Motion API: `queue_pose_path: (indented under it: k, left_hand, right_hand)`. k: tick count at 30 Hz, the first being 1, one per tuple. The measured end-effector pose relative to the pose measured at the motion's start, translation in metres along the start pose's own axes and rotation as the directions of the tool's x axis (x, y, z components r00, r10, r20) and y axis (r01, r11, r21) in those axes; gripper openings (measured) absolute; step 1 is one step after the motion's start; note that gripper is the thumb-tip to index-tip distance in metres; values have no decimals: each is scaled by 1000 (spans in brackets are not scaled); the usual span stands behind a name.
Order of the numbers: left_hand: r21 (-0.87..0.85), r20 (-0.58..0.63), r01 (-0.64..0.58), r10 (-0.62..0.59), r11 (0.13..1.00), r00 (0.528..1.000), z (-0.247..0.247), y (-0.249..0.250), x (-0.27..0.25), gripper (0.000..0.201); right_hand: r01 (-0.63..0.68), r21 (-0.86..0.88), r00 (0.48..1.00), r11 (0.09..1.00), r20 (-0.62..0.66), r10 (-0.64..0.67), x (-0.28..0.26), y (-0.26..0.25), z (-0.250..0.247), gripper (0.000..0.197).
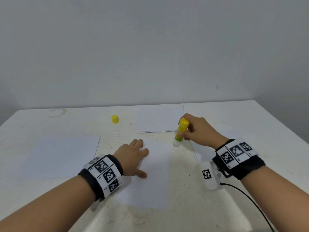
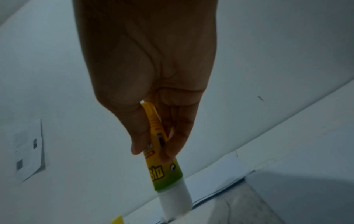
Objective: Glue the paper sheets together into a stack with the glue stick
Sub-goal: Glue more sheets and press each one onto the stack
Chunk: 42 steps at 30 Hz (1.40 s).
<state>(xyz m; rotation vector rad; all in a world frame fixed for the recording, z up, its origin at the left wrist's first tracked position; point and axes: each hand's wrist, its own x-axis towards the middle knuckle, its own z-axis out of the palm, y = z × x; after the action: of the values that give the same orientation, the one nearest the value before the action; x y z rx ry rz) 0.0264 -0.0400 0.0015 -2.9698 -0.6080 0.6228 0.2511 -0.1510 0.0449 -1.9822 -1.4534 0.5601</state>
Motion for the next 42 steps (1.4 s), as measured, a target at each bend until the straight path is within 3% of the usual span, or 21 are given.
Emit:
queue_pose_path:
  k: [4,7,9,16,20,27,32,42]
  left_hand:
    - [-94,16,30,-29,995,999,2,2,0,81]
    - [-151,1,62,-63,987,998,3,2,-2,52]
    - [-141,-8,64,-66,988,998,5,0,-2,44]
    - [-53,16,87,-86,995,996,7,-7,-3,60]
    - [-141,66,80,-71,987,995,9,-13,-4,66]
    - [-217,28,64,-59,974,998,11,-22,0,69]
    - [-229,22,51,-47,972,999,11,-28,5,81]
    - [-173,46,28,-21,985,999,14,-35,6,78]
  right_hand:
    - [14,33,1000,999,-29,-13,12,-5,16,23]
    - [14,63,1000,998,-25,-12,22,-9,29,23]
    - [20,68,1000,998,-21,-18,29,-12,38,23]
    - [75,2,996,997,44,-75,50,-28,74,26]
    - [87,-43,992,995,98,-83,56,-35,83,29]
    - [187,-152,943,971,303,-134,33,-24,55,24]
    - [232,-191,915,954,376,-147,2,-7,37,23]
    - [261,-201,859,944,495,-132,-34,5,14,21]
